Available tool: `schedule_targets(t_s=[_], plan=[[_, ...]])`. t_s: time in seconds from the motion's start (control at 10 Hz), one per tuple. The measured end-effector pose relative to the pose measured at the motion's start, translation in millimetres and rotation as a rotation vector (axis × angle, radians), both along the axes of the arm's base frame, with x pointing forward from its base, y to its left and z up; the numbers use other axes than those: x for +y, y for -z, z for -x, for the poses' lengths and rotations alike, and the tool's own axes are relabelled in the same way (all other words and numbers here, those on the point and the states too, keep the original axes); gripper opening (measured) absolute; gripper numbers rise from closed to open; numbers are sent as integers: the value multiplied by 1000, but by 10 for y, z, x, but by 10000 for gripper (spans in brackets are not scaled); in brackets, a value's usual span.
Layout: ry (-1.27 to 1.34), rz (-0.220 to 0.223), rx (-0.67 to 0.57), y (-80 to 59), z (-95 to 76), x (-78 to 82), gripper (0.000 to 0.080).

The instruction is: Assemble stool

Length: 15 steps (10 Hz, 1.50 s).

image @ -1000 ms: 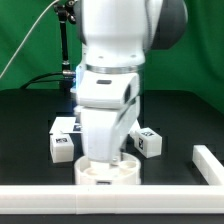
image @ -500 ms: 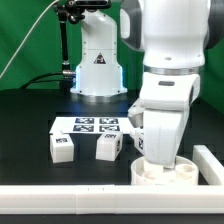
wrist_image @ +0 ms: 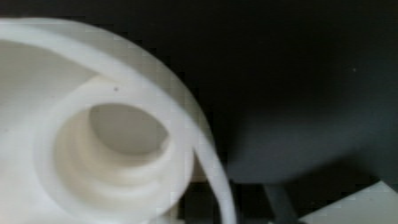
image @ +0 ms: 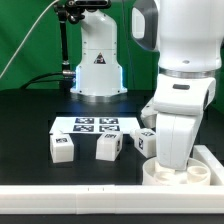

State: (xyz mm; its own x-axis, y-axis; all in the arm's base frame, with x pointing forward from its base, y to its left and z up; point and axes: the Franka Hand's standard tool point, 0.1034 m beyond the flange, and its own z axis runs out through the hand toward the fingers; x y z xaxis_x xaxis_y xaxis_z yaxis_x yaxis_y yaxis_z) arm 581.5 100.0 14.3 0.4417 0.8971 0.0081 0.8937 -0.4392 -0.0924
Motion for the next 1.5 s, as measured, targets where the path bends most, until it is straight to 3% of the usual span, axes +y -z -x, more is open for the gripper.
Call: schedule_targets(t_s=[0.1, 0.2, 0.3, 0.4, 0.5, 0.6, 0.7, 0.8, 0.9, 1.2, 1.5], plan=[[0, 0, 0, 0, 0, 0, 37], [0, 0, 0, 2, 1, -2, 151], [1, 0, 0, 2, 1, -3, 151], [8, 1, -2, -20, 5, 3, 289], [19, 3, -8, -106, 28, 16, 483], [19, 6, -3, -200, 39, 8, 483], [23, 10, -2, -322, 24, -6, 595], [32, 13, -12, -436, 4, -21, 633], [69, 18, -16, -460, 25, -52, 633], [175, 40, -28, -362, 325, -353, 649], [190, 39, -35, -359, 367, -356, 649]])
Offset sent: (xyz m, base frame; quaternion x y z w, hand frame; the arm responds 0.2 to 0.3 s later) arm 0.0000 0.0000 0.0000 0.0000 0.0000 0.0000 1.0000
